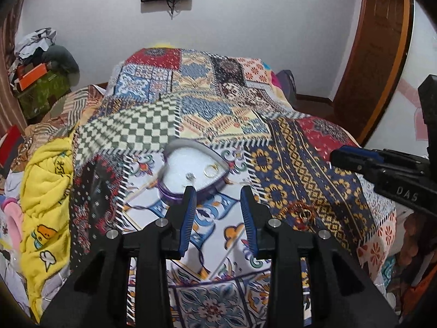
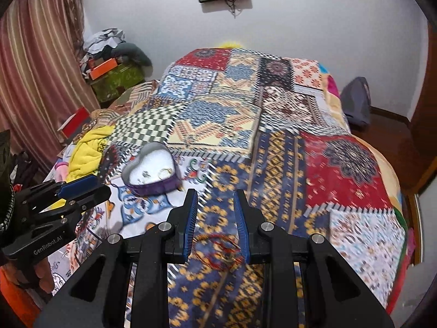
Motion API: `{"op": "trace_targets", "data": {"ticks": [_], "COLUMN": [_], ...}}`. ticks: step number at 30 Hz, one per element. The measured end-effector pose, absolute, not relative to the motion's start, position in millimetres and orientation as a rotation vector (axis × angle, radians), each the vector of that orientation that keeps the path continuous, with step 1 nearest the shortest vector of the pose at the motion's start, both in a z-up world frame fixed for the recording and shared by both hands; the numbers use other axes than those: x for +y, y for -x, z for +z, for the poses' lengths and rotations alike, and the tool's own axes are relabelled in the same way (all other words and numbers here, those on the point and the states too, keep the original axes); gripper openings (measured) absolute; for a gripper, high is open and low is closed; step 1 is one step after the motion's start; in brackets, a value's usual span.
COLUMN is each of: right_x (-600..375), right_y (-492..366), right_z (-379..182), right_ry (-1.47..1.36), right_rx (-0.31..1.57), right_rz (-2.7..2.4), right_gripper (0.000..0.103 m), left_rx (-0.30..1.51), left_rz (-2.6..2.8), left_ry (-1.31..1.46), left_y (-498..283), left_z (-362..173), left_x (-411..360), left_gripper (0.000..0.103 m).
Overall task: Organize jewelry
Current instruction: 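Move the left gripper back and grasp a silver earring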
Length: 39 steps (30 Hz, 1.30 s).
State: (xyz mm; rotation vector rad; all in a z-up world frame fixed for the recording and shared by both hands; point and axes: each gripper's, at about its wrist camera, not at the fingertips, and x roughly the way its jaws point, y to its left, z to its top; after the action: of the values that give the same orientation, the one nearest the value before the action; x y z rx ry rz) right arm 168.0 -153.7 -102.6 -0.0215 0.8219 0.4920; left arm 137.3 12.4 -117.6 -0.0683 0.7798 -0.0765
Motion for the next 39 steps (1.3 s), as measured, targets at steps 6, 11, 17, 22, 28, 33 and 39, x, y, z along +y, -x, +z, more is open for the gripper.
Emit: {"op": "trace_targets", "data": {"ticks": [6,11,17,22,28,33,39], "right_x": [-175.6,-186.5,-191.9,-188.0,-177.9,-168.3,-155.4], "right_y": [-164.4,-164.8,-165.4,-167.6,-171.2,-175.5,-177.6], "right_z": [-115.7,-130.9,-146.6,-151.8,-154.1,-154.8,-152.4], "right_ry": [0.011,0.008,0.004,-0.002,-0.001,-0.007,-0.007], "right_rx": [0.862,0.902,0.945,0.960,0.964,0.966,0.963], "right_rz": [0.449,0.426,0.423,0.446,0.483,0.511,0.546], "right_gripper": [0.024,0.024,0.024,0.024,0.024,0.024,0.024], "left_rx": [0.831,0.877,0.931,0.950,0.973,0.969,0.965], "left_rz": [-0.102,-0.122,-0.151,-0.176,-0.202,-0.205,-0.216], "left_ry": [0.059,0.056,0.045,0.055,0.077,0.060,0.085], "left_y": [-138.1,-140.8,-148.8,-160.2,-175.1,-182.3,-187.1], "left_z": [-135.8,-153.7,-175.1,-187.5,-197.2,-201.8,-203.6], "left_x": [0.9,-4.4,-13.7,-18.7,-22.1,-27.9,-25.0], "left_gripper": [0.033,0.033,0.033,0.033,0.029,0.017,0.012]}}
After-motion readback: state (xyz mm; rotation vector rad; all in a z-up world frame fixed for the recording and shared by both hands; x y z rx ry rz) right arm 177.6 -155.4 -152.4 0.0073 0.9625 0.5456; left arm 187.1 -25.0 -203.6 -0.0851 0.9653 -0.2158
